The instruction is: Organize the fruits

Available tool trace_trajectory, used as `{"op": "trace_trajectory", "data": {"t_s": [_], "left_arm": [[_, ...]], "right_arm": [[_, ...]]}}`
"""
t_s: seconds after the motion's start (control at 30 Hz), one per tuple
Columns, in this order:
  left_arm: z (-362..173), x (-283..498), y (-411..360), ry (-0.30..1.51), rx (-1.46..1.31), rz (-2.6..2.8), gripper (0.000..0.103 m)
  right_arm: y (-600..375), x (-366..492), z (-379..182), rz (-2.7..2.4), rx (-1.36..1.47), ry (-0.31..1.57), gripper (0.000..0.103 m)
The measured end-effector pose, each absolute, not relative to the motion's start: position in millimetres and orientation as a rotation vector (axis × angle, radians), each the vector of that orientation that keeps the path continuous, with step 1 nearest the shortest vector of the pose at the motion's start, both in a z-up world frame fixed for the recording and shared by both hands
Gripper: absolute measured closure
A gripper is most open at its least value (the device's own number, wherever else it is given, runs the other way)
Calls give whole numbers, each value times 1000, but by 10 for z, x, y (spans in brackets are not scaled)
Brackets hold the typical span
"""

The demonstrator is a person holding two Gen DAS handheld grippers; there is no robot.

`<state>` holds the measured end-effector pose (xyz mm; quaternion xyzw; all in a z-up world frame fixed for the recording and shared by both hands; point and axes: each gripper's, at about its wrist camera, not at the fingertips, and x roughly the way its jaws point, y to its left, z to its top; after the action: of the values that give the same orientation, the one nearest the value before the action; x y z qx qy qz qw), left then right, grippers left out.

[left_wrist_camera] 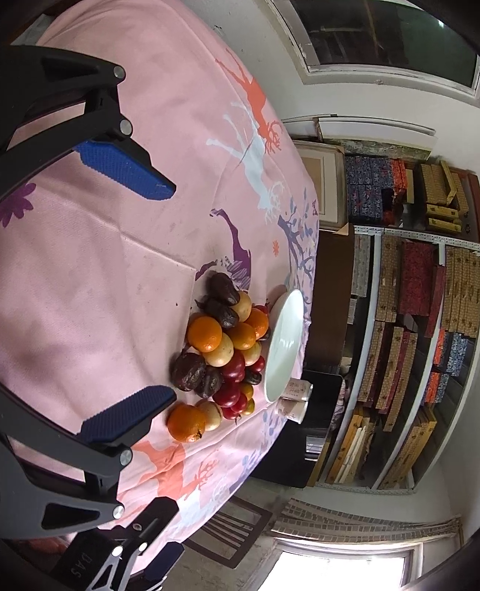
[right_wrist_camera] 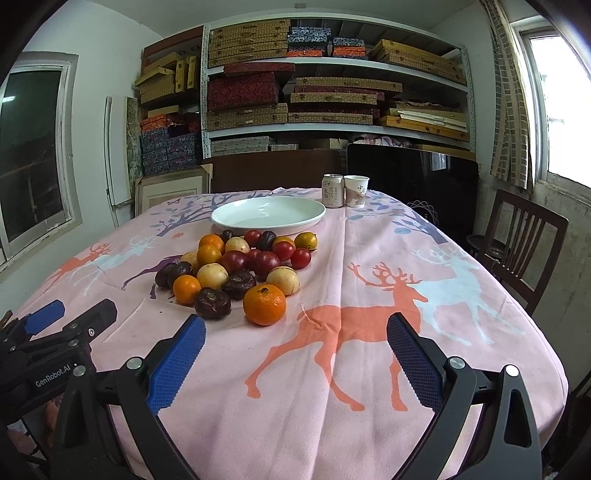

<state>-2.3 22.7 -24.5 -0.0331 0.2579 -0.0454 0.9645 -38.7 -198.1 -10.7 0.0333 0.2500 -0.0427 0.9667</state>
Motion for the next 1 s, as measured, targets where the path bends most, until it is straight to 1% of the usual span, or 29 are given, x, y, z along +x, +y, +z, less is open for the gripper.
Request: {"op": "trace_trajectory", "data": {"t_s": [0.2,0.37,0.43,0.53,0.6,0.77,0.9,1.0], "left_arm": [[-326,108,167,563,-20,-100,4],[-224,148,219,550,-18,-78,4],[-230,208,242,585,3,-59,4],[-301,324,350,656,-48,-52,4],[-339,361,417,656,-63,11,4],[-329,427,422,685,-70,-33,4],[-301,445,322,652,-9,-10,4],[-285,477,210,658,60,2,4]], "right_arm": [[-1982,-332,-171,-70,49,536,4],[-1947,-283,-184,12,-41,608,4],[-1919,-272,-142,51,-86,608,4],[-1848,-232,-82,101,-187,598,4],[-1840,-151,-86,119,-216,615,4],[-1943,93,-211,198,-129,737,4],[-1987,121,-204,184,-87,703,4],[-1991,122,-175,184,-91,700,4]]}}
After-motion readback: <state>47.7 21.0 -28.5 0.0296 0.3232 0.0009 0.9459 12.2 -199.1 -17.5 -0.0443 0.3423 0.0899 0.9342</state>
